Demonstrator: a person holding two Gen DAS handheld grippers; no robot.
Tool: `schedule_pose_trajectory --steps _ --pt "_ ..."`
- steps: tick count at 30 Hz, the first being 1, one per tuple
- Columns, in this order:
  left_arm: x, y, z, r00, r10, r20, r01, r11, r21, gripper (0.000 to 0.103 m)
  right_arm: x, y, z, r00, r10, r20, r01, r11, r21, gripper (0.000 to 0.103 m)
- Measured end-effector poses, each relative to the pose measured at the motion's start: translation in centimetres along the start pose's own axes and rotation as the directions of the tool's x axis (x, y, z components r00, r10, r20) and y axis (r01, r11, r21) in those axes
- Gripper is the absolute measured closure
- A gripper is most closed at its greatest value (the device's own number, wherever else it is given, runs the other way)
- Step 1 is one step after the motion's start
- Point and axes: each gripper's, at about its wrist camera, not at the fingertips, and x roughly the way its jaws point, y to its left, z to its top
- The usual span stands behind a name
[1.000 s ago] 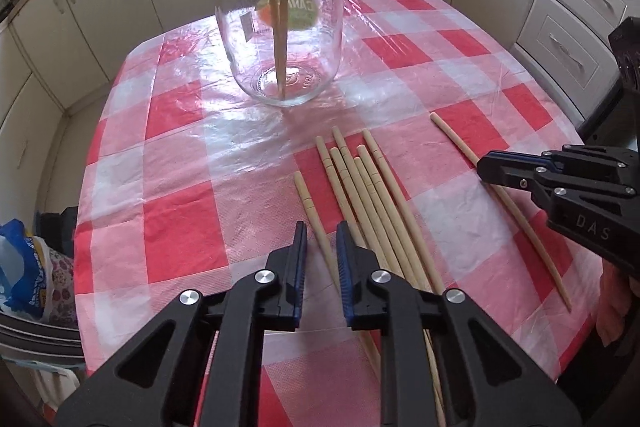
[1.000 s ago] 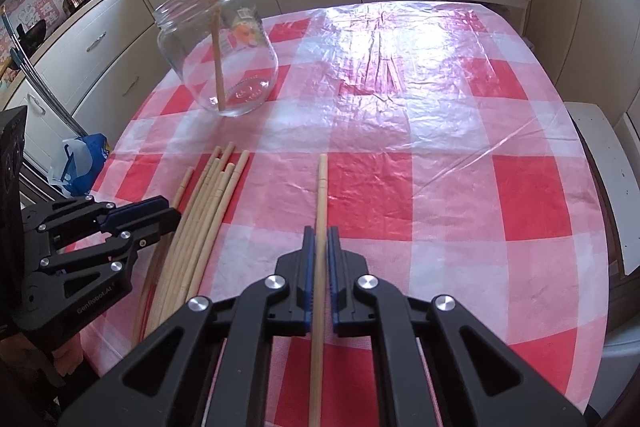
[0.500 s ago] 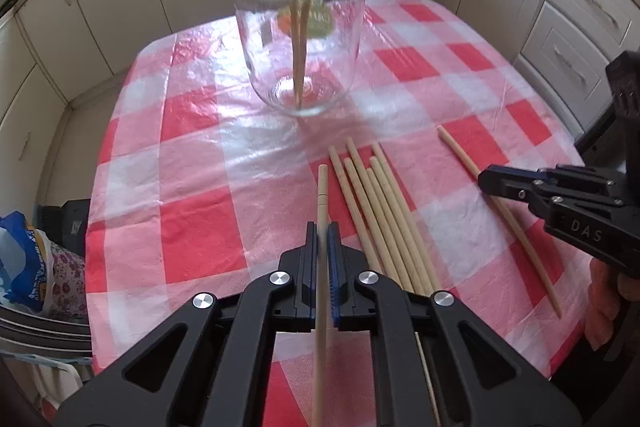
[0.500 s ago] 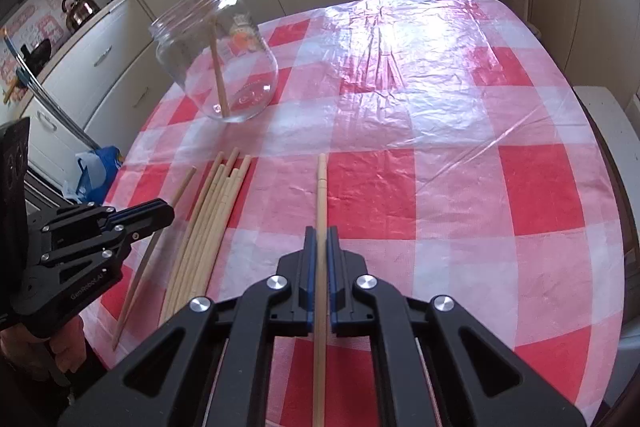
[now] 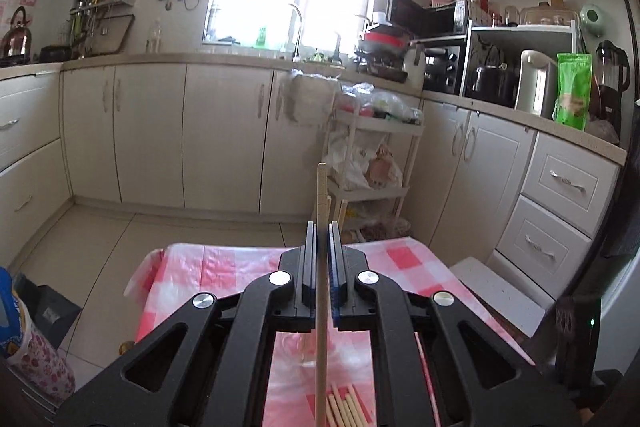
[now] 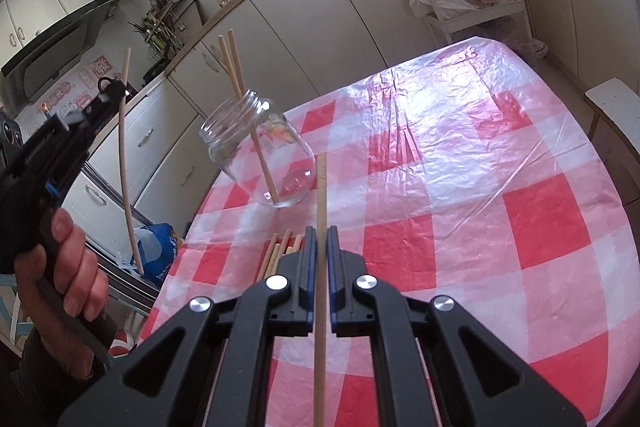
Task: Organize utensils
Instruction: 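Lift both held chopsticks and bring them above the jar mouth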
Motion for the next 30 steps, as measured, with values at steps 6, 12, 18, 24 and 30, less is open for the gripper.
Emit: schedule_pose_trajectory --steps 6,12,18,24,30 --pt "1.5 0.0 3.4 0.991 0.012 0.134 -0.005 0.998 -0.055 0.098 0.2 -0.5 -0.3 1.0 0.01 -0.006 -0.01 1.0 0.016 0.097" --pt "3.5 0.4 5.1 0.976 0.051 0.212 -0.032 0.995 -0.091 0.098 0.6 -0.7 -0.5 1.0 0.018 -0.006 -0.017 0.999 0.029 0.097" --pt "6.3 0.5 4.7 0.97 0.085 0.227 -0.062 0.992 -0.108 0.098 0.9 -0.7 -0.6 1.0 0.023 -0.01 -0.022 0.999 0.029 0.097" --pt "8.1 0.4 2.7 0.973 0.107 0.206 -0.09 0.992 -0.091 0.098 1.0 -0.9 -0.5 1.0 0.022 -0.004 -0.022 0.999 0.033 0.097" --pt "8.7 0.4 -0.4 0.984 0.111 0.137 -0.104 0.993 -0.058 0.098 1.1 -1.1 -0.5 1.0 0.018 0.0 -0.018 0.999 0.04 0.097"
